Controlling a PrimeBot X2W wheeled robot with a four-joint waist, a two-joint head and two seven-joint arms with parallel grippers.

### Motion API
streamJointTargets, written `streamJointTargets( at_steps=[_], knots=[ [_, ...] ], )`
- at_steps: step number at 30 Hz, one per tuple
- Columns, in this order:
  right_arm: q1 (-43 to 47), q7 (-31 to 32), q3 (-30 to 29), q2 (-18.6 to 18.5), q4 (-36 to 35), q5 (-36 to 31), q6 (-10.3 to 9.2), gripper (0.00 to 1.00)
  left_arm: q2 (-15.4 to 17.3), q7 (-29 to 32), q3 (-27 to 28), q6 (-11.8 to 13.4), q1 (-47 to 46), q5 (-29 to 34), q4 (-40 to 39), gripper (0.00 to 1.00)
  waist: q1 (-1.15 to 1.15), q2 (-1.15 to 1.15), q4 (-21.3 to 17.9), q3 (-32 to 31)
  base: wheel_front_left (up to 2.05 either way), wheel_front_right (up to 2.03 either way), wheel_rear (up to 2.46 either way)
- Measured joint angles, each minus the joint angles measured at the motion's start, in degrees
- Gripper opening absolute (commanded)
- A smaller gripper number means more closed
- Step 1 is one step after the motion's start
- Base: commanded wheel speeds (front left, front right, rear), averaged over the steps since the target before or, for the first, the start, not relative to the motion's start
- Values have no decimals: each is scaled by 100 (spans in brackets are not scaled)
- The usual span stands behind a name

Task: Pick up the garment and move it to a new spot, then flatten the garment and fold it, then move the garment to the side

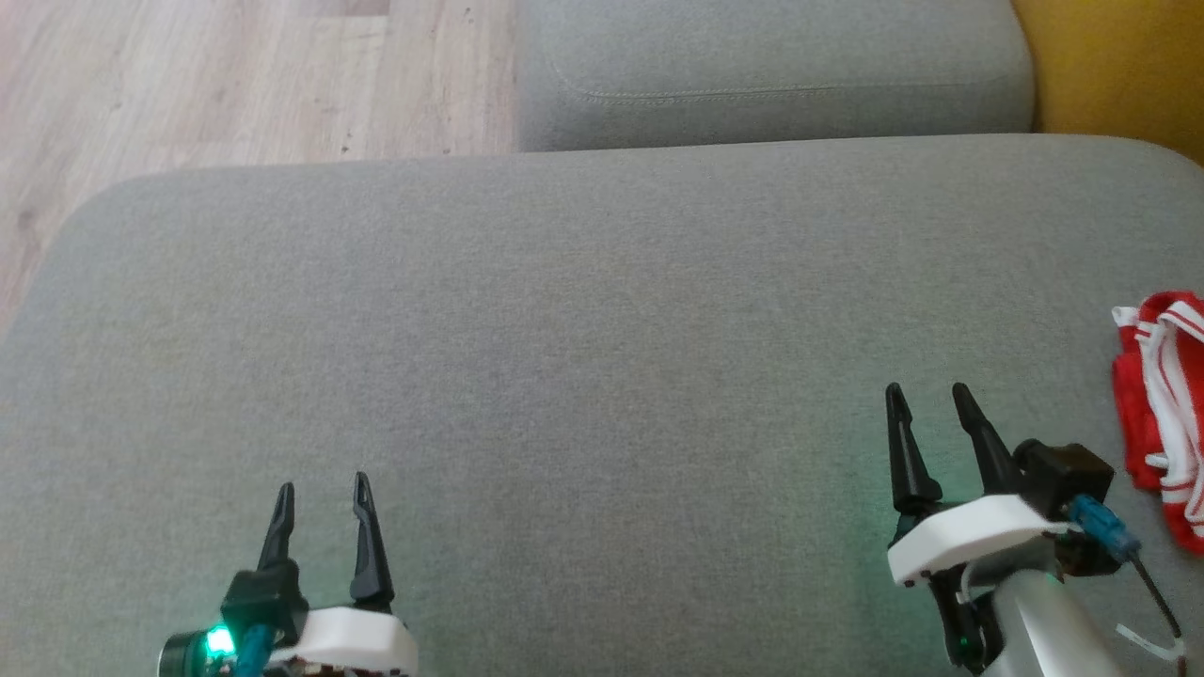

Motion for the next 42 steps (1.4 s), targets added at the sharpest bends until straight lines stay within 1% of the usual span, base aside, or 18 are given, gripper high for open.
streamJointTargets(
  at_steps=[3, 4, 9, 12, 26, 42],
  knots=[
    [-1, 0, 3, 1, -58, 27, -1, 100, -1, 0, 11, -65, -1, -23, -16, 100, 0, 0, -49, -32, 0, 0, 0],
    [-1, 0, 3, 1, -81, 27, 0, 0, -1, 0, 15, -101, -1, -38, -18, 0, 0, 0, -59, -38, 0, 0, 0],
    [266, 2, 4, 22, 312, 29, 0, 0, -10, 9, 0, -100, 173, -49, 365, 0, 0, 0, -64, -42, 0, 0, 0],
    [448, 60, -5, 26, 364, 171, -1, 0, -10, 56, 7, -103, 308, -207, 411, 0, 0, 0, -68, -41, 0, 0, 0],
    [441, 276, -115, 26, 158, 999, -1, 0, -13, 271, 85, -248, 290, -1040, 298, 0, 1, 0, -83, -32, 0, 0, 0],
    [442, 557, -246, 26, -98, 2073, 0, 0, -14, 565, 241, -423, 214, -2132, 149, 0, 1, 0, -103, -22, 0, 0, 0]
  ],
)
